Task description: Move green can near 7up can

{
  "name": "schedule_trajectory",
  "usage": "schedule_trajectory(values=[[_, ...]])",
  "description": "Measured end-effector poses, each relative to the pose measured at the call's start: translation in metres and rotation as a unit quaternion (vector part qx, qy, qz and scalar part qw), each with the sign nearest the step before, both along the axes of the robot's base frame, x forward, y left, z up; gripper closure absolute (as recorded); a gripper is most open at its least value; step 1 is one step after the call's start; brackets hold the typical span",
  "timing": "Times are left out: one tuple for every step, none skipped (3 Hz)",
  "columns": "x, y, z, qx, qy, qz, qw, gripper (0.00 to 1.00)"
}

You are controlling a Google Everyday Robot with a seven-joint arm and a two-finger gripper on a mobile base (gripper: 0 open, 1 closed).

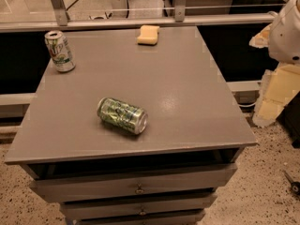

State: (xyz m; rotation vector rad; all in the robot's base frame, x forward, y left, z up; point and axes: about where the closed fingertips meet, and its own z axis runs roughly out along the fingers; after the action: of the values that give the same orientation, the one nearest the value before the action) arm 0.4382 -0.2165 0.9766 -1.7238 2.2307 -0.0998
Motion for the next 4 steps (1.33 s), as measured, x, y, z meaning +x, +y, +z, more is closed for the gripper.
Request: schedule_trajectory(values=[[0.001, 0.002, 0.000, 0.004, -0.003, 0.001, 1.0000, 0.00], [0.017, 0.063, -0.026, 0.066, 0.006, 0.026, 0.9975, 0.00], [0.027, 0.117, -0.053, 0.114, 0.021, 0.040, 0.9924, 0.00], [0.034, 0.174, -0.093, 0.158, 0.050, 0.044, 0.9851, 0.00]])
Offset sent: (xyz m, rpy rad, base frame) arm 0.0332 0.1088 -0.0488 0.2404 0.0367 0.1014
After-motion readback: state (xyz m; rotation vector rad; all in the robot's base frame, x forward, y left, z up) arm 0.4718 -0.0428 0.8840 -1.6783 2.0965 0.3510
